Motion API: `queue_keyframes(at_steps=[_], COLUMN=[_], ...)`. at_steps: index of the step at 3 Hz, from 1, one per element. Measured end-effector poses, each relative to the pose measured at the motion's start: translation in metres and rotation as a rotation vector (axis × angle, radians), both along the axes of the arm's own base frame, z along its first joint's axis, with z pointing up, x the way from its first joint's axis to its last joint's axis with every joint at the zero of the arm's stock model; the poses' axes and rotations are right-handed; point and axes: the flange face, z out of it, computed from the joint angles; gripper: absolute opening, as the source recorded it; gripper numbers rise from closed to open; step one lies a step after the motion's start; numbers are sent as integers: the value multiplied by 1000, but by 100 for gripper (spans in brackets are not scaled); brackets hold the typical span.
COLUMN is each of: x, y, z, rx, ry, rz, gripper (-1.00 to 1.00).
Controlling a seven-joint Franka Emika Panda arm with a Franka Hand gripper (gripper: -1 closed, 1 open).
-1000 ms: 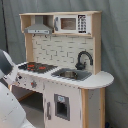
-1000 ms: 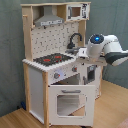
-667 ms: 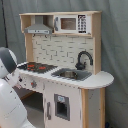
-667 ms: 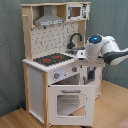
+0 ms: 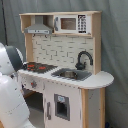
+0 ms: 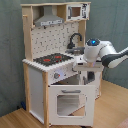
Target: Play with the kitchen
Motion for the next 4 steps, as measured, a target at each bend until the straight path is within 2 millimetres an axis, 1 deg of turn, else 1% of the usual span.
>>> queue_keyframes(at_steps=[1, 2, 3, 4], x=[3, 6, 10, 11], y=[-6, -9, -9, -9], z=[-23, -41, -50, -50], rx=[27, 67, 96, 99], ry=[31, 58, 84, 88], rz=[37, 77, 107, 111], gripper=[100, 100, 100, -100])
